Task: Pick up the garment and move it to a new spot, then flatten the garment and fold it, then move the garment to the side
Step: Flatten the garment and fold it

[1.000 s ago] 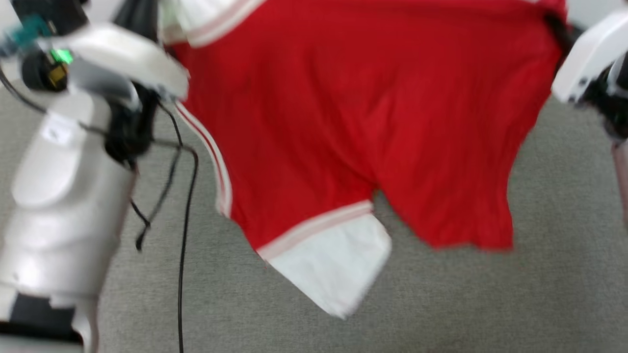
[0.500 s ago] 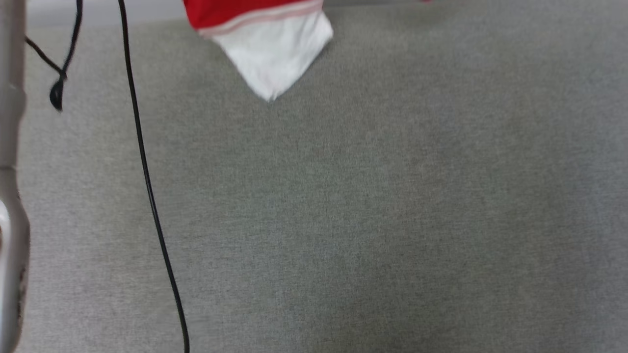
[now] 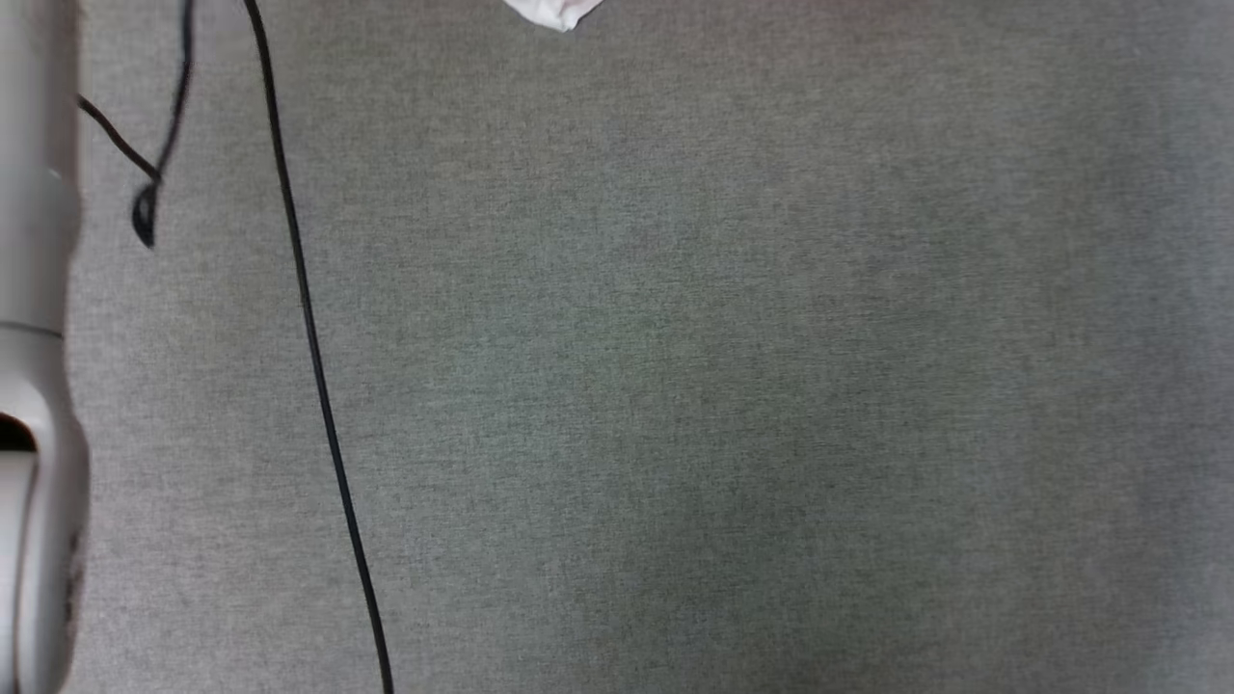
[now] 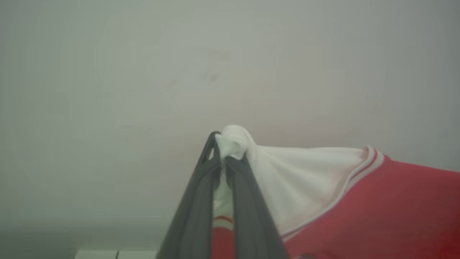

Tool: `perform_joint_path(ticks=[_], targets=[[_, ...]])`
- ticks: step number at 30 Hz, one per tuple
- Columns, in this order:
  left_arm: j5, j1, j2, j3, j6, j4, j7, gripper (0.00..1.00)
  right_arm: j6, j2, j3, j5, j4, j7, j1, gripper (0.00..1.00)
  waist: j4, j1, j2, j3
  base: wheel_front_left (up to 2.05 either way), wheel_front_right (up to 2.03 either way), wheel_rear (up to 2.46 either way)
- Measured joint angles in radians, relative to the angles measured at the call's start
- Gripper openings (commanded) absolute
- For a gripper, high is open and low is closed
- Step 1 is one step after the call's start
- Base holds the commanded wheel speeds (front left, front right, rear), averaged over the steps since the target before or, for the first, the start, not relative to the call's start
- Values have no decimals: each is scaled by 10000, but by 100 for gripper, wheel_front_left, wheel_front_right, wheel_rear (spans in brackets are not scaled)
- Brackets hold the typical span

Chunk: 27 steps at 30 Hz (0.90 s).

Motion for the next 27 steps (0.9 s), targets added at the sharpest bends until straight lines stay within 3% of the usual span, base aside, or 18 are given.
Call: perform_joint_path(ticks=[8, 14, 23, 27], targets=[[-525, 1488, -314, 100, -464, 807, -445, 0, 2, -420, 1112, 650, 132, -405, 1236, 0, 213, -1, 0, -52, 0, 0, 0], [-855, 3329, -433, 203, -700, 982, -836, 0, 8, -719, 1902, 1463, -136, -907, 3173, 0, 341, -2, 0, -623, 0, 0, 0], [-1095, 7397, -474, 652, -715, -132, -1083, 0, 63, -1043, 2207, 2477, -708, -1952, 7123, 0, 500, -3, 0, -2127, 0, 0, 0], [-1087, 9500, -418, 878, -445, -1087, -1085, 0, 67, -1112, 1908, 2800, -978, -2230, 8882, 0, 555, -4, 0, -2961, 0, 0, 0]])
